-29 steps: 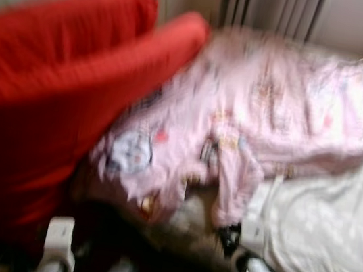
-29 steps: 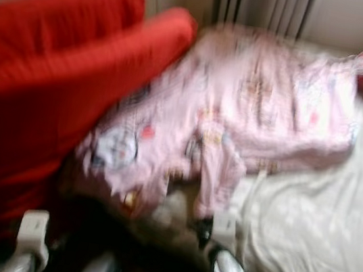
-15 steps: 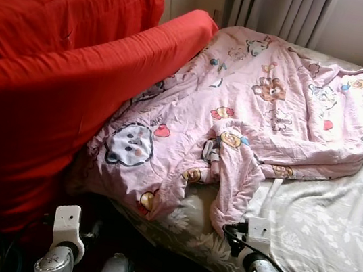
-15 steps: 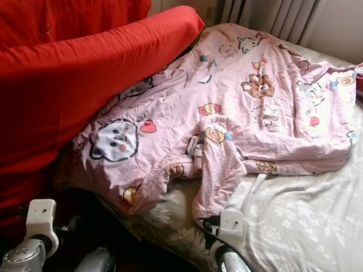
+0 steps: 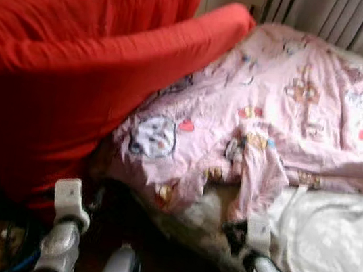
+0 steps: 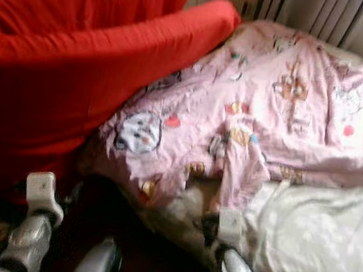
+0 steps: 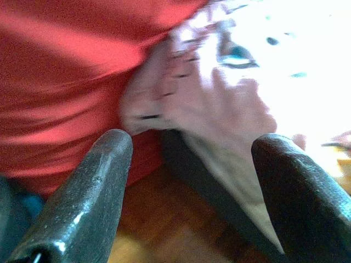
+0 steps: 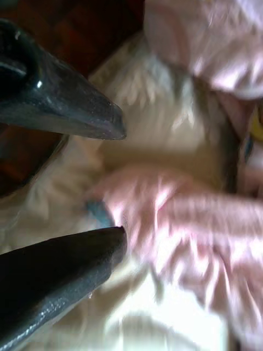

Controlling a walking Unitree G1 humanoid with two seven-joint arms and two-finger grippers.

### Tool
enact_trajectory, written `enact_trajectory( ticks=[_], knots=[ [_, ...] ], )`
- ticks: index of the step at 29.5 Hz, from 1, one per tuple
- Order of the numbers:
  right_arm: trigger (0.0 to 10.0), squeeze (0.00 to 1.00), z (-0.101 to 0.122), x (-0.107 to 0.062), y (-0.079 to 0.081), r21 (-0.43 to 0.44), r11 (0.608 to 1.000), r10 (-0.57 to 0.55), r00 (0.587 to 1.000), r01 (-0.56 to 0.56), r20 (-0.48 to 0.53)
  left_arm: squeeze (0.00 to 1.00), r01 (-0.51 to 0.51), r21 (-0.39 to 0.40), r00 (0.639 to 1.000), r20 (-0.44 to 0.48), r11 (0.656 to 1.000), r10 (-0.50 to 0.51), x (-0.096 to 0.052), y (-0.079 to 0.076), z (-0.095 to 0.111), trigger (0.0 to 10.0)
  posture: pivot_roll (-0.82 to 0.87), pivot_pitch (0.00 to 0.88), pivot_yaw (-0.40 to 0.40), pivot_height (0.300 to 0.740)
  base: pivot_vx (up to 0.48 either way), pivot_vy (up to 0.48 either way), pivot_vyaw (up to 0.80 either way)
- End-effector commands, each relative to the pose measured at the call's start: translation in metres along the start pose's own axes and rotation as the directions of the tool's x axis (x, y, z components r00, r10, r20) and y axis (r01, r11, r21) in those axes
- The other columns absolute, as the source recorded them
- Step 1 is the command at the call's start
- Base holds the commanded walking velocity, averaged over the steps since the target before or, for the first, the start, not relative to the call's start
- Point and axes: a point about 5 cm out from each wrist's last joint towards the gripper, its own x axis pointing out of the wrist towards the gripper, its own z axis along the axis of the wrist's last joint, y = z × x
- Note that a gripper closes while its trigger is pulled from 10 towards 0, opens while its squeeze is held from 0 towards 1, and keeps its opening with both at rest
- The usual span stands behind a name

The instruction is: Clean up the room

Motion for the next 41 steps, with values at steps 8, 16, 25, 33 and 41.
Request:
enact_trajectory(
  ticks=[8, 16, 25, 33, 41],
  knots=[
    [10.0, 0.0, -0.003, -0.002, 0.001, 0.003, 1.0, -0.014, 1.0, 0.014, 0.006, 0.0, 0.019, 0.004, 0.997, 0.07, 1.0, -0.019, 0.0, -0.001, 0.009, 10.0, 0.11, 0.189, -0.051, 0.632, 0.0, 0.0, 0.0],
    [10.0, 0.0, -0.003, -0.003, -0.005, 0.017, 0.997, -0.072, 0.997, 0.071, 0.023, 0.0, 0.047, -0.007, 0.996, 0.074, 0.999, -0.047, -0.008, -0.007, 0.002, 10.0, 0.06, 0.211, -0.034, 0.632, 0.03, 0.0, 0.0],
    [10.0, 0.0, -0.005, -0.006, -0.009, 0.019, 0.996, -0.091, 0.995, 0.091, 0.033, 0.0, 0.059, -0.018, 0.996, 0.067, 0.998, -0.058, -0.005, -0.011, 0.005, 10.0, 0.04, 0.238, -0.038, 0.632, 0.249, 0.0, 0.0],
    [10.0, 0.0, -0.009, -0.007, -0.005, -0.009, 0.998, -0.062, 0.998, 0.062, 0.018, 0.0, 0.06, -0.023, 0.995, 0.079, 0.998, -0.058, -0.011, -0.011, 0.002, 10.0, 0.04, 0.265, -0.047, 0.632, 0.288, 0.0, 0.0],
    [10.0, 0.0, -0.013, -0.008, 0.0, -0.011, 0.999, -0.046, 0.999, 0.046, 0.006, 0.0, 0.062, -0.024, 0.995, 0.083, 0.998, -0.059, -0.011, -0.011, 0.003, 10.0, 0.04, 0.276, -0.042, 0.632, 0.332, 0.0, 0.0]
  ],
)
